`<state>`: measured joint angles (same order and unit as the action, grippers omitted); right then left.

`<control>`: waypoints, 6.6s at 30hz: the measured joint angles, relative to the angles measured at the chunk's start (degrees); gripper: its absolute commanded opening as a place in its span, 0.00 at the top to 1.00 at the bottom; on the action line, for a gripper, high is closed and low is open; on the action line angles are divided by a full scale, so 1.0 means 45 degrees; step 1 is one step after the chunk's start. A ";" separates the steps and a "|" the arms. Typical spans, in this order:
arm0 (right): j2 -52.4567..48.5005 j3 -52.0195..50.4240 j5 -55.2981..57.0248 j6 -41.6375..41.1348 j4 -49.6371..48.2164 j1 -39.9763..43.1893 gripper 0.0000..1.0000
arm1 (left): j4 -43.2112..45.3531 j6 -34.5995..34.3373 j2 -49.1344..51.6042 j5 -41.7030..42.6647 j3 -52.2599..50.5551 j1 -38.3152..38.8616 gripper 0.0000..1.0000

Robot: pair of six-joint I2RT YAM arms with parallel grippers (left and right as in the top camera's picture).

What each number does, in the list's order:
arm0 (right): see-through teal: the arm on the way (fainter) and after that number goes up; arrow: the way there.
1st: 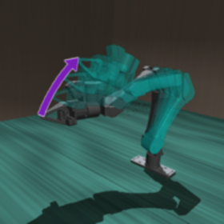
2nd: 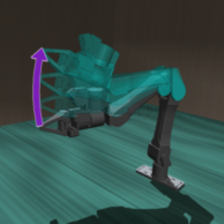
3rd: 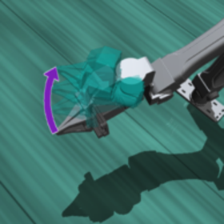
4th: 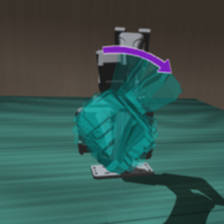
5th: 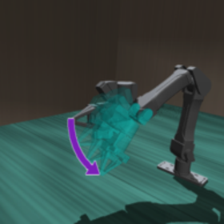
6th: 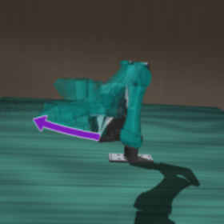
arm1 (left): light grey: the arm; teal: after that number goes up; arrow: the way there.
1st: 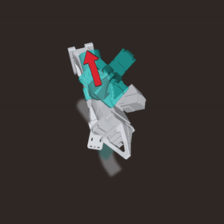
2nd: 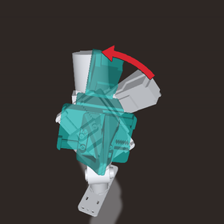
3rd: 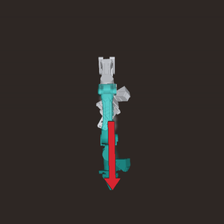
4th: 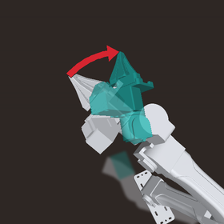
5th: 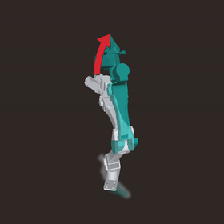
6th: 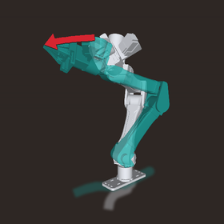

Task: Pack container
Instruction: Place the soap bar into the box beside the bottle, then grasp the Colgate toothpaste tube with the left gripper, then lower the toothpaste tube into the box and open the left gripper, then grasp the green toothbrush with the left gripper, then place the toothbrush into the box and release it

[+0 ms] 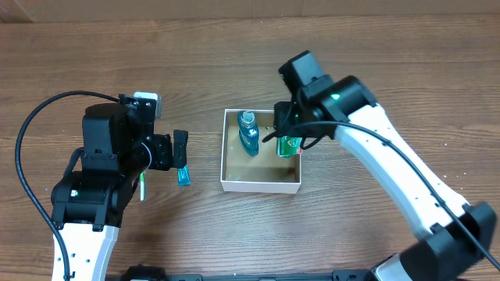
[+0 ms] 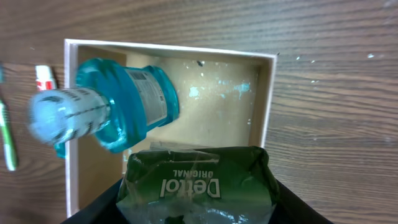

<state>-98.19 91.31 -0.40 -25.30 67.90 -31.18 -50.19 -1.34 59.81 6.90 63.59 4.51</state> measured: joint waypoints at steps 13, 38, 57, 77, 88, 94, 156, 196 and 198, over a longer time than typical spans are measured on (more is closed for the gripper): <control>-0.2079 -0.0238 0.0398 -0.0092 -0.1953 -0.0340 0.41 | -0.0010 0.0000 0.0000 -0.0005 0.0000 0.0000 0.00; 0.2288 0.1243 0.2540 -0.0321 -0.0287 0.1787 0.00 | -0.0180 0.0000 0.0000 -0.0005 0.0000 0.0000 0.00; 0.3021 -0.4473 0.0413 0.0253 0.0699 0.8422 0.00 | 0.0869 -0.2365 0.7776 -0.0529 0.0131 0.0000 0.00; 0.3021 -0.4478 0.0413 0.0262 0.0544 0.8422 0.00 | 0.1069 -0.2866 1.0579 -0.0627 0.0384 -0.0010 0.93; 0.3021 -0.4488 0.0408 0.0257 0.0471 0.8422 0.00 | -0.2341 -0.2336 0.9107 -0.0670 0.4969 0.1137 0.95; 0.3021 -0.4488 0.0408 0.0257 0.0418 0.8422 0.00 | -0.2331 0.1656 0.5901 -0.0578 0.5989 0.5804 0.96; 0.3021 -0.4498 -0.1112 0.0049 0.0583 1.2075 0.00 | -0.0627 -0.2433 0.9379 -0.1039 0.0918 -0.3211 0.00; 0.3021 -0.4498 -0.1151 0.0053 0.0539 1.2075 0.00 | -0.0631 0.7062 0.4935 -0.0903 0.3109 0.8636 0.96; 0.3021 -0.4498 -0.1156 0.0049 0.0539 1.2075 0.00 | -0.0665 0.7912 0.5649 -0.0913 0.3104 0.8840 0.96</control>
<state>-84.60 71.07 -5.61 -25.08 70.32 23.16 -53.19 34.26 85.23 2.79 77.56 44.29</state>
